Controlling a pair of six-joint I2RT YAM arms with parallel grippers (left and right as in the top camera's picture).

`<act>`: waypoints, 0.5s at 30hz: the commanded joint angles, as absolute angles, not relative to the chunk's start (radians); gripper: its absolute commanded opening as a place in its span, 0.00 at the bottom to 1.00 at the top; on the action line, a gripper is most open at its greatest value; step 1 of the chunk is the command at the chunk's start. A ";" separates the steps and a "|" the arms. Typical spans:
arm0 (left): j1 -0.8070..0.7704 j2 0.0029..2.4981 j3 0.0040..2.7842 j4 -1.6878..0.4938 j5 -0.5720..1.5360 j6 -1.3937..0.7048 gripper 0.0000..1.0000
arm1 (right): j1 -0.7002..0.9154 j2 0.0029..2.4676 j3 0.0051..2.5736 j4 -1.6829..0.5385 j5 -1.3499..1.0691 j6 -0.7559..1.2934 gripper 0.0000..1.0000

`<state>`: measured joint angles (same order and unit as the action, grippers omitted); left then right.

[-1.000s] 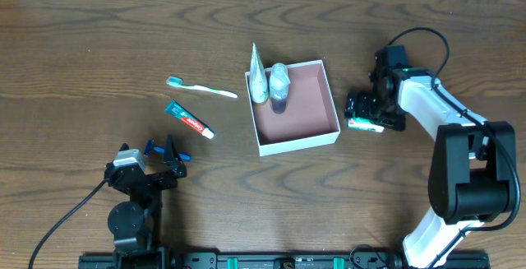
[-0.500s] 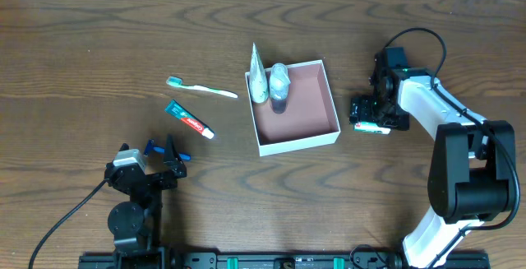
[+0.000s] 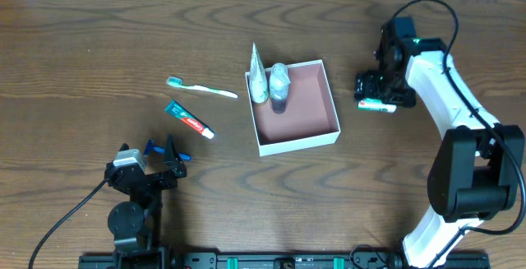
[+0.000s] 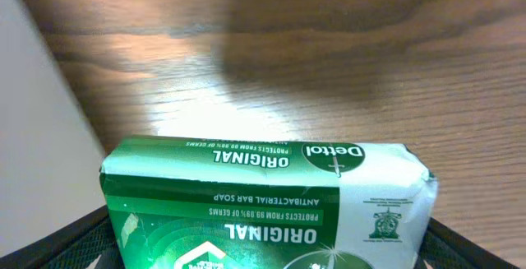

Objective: Pack container
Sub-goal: 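Lift the soap bar and carry it over the box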

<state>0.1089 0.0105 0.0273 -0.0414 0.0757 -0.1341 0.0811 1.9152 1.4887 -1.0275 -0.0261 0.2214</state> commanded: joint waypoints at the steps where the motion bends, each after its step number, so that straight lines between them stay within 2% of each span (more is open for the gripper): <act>1: 0.113 0.004 0.004 -0.064 0.094 -0.139 0.98 | 0.105 1.915 1.586 -1.065 -0.100 0.190 0.86; 8: 0.113 0.004 0.004 -0.064 0.094 -0.139 0.98 | 0.189 1.915 1.754 -1.155 -0.125 0.174 0.84; 15: 0.113 0.004 0.004 -0.064 0.094 -0.139 0.98 | 0.313 1.916 1.803 -1.134 -0.122 0.184 0.86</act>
<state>0.1089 0.0101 0.0277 -0.0414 0.0761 -0.1341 0.2699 1.9160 1.7813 -1.1419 -0.1062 0.1928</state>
